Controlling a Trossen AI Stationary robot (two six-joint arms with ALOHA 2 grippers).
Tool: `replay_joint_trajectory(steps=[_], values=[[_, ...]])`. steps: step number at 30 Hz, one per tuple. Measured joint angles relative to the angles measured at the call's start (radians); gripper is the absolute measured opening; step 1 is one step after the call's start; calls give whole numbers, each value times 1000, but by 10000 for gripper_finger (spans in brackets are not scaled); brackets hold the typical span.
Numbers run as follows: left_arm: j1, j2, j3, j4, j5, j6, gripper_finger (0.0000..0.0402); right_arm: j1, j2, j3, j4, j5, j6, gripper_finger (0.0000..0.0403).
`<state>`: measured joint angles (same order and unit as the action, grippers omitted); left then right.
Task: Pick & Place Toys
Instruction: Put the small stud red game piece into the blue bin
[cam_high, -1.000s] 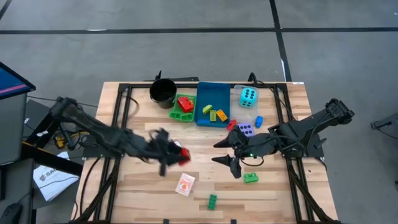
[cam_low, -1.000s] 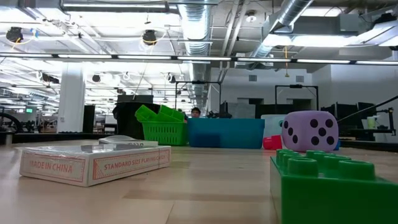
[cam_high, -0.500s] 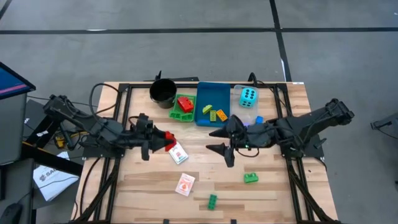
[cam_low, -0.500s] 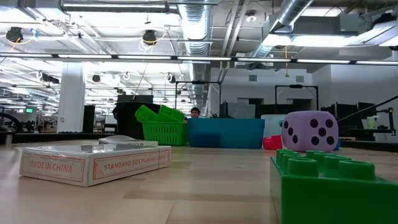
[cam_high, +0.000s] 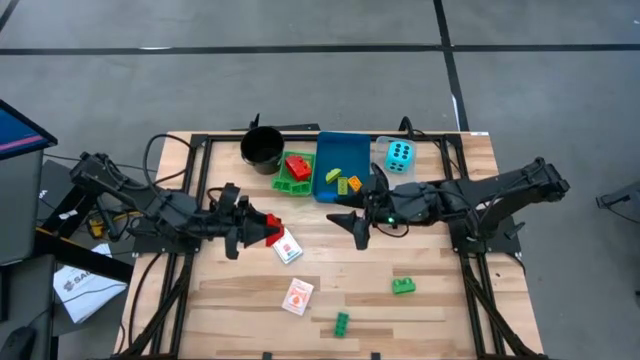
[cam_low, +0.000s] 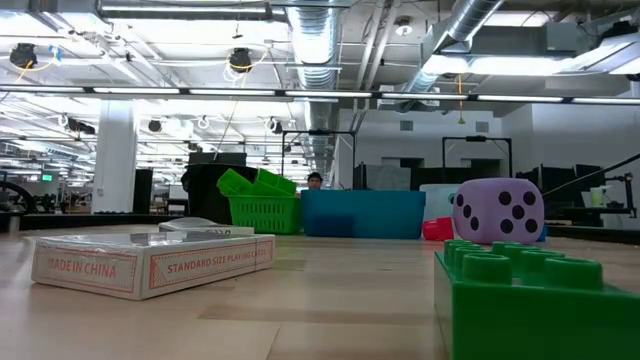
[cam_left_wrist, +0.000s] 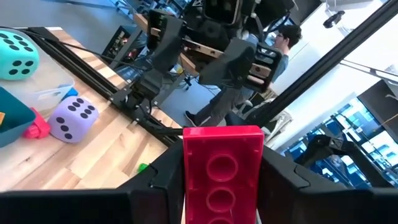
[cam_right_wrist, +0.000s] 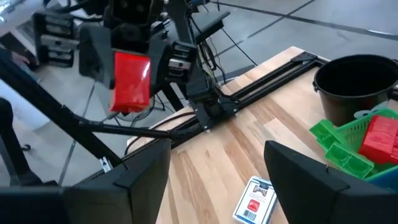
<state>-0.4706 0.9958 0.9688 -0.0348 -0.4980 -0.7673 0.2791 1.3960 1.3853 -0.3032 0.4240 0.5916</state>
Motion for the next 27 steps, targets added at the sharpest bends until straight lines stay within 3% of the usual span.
replay_joint_trajectory(steps=[10, 22, 27], values=[[7, 0, 0, 34, -1, -56, 135, 1, 0, 0, 18, -2, -71, 254], [40, 23, 1, 84, -2, -287, 135, 36, 0, 0, 141, -5, -402, 254], [70, 80, 2, 228, 3, -315, 135, 35, 0, 0, 140, -4, -507, 254]])
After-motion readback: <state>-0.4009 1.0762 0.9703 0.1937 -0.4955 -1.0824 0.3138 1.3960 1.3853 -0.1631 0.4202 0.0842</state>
